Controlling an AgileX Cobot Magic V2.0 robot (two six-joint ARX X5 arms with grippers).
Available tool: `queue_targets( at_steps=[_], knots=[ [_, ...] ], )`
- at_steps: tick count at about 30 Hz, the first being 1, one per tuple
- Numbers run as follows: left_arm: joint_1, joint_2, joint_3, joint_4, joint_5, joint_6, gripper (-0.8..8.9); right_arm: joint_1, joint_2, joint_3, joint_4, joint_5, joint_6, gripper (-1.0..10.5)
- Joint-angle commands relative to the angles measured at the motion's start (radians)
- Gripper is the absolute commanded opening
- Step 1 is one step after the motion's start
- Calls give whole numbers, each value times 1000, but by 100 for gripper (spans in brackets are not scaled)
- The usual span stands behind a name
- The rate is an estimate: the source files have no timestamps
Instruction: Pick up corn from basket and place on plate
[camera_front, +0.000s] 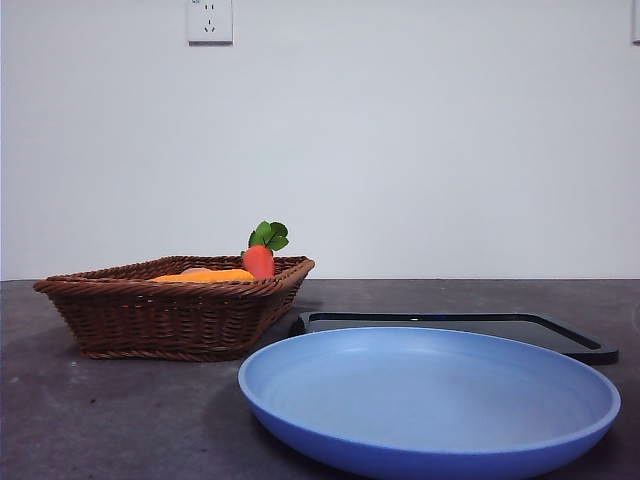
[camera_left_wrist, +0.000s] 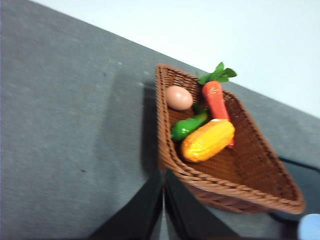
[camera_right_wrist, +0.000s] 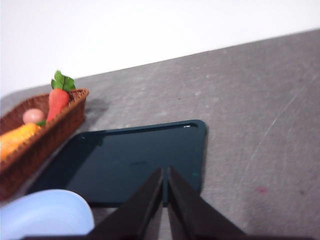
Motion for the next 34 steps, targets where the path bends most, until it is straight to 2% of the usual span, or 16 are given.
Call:
queue_targets(
  at_steps=[1,4,9,14,20,25,30,34],
  knots=[
    [2,-2,-18,1,43,-75,6,-2,-3,16,13,-7,124,2],
    [2,0,18,-24,54,-104,6,-2,-2,52,8,-14,143,2],
    [2,18,128,-92,64,-103,6,-2,1,150,-38,-10,149,2],
    [2,94,259,-125,117,-89,6,-2,56,263,-127,-17,145,2],
    [2,242,414,-235,230,26,6,-1,201,408,-234,-123,114,2],
    [2,379,524,-341,336,143,6,1,349,549,-370,-218,10,2],
    [0,498,608,-446,416,243,6,32,483,665,-523,-241,-117,2],
    [-7,576,649,-515,430,298,6,77,579,726,-632,-238,-208,2]
  ],
)
